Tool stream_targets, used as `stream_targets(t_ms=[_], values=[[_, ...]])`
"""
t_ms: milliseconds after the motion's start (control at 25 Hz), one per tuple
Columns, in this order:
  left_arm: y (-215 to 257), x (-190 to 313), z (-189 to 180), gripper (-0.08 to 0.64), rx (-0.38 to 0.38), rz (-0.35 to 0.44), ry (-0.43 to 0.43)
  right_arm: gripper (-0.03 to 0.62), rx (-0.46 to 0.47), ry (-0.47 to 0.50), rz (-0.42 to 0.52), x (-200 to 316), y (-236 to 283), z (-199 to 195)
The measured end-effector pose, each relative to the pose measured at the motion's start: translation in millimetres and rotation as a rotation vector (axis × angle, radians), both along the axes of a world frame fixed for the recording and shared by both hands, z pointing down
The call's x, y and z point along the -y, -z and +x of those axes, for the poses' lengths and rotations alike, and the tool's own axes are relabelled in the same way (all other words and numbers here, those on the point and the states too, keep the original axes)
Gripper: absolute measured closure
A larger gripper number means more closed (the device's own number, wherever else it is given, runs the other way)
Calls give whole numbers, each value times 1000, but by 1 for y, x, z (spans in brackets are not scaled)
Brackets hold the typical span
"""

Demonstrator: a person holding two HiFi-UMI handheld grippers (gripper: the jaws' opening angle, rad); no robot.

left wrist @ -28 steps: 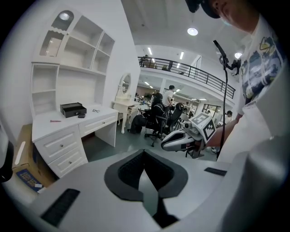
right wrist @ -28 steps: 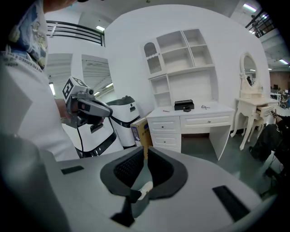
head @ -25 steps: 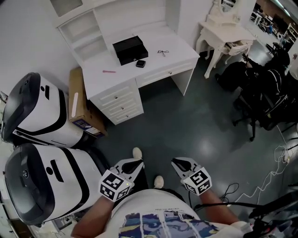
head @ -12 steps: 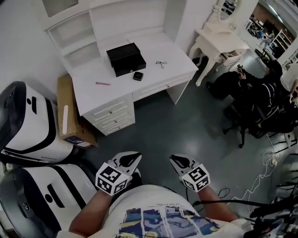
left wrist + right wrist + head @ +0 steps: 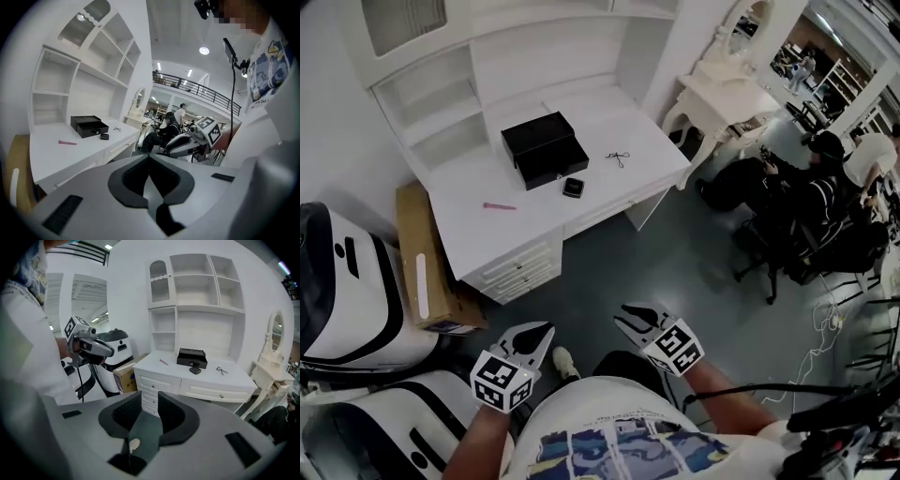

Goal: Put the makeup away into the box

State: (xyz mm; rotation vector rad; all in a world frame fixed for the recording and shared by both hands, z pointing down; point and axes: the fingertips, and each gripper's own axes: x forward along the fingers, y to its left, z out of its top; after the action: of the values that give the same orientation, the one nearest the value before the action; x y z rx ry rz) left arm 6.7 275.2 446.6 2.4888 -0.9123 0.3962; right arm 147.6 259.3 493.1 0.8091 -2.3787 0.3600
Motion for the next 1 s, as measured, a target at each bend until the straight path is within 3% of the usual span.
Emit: stream_targets(t_ms=[280,560,1000], values=[[-3,31,-24,546,-6,6,41,466,-22,31,22,51,-5,-16],[-3,89,-47,546,11,-1,140,456,-27,65,26,140,-23,-15],[3,194,-41,546,69,-23,256,357,-93,197,-9,290,-82,-16]])
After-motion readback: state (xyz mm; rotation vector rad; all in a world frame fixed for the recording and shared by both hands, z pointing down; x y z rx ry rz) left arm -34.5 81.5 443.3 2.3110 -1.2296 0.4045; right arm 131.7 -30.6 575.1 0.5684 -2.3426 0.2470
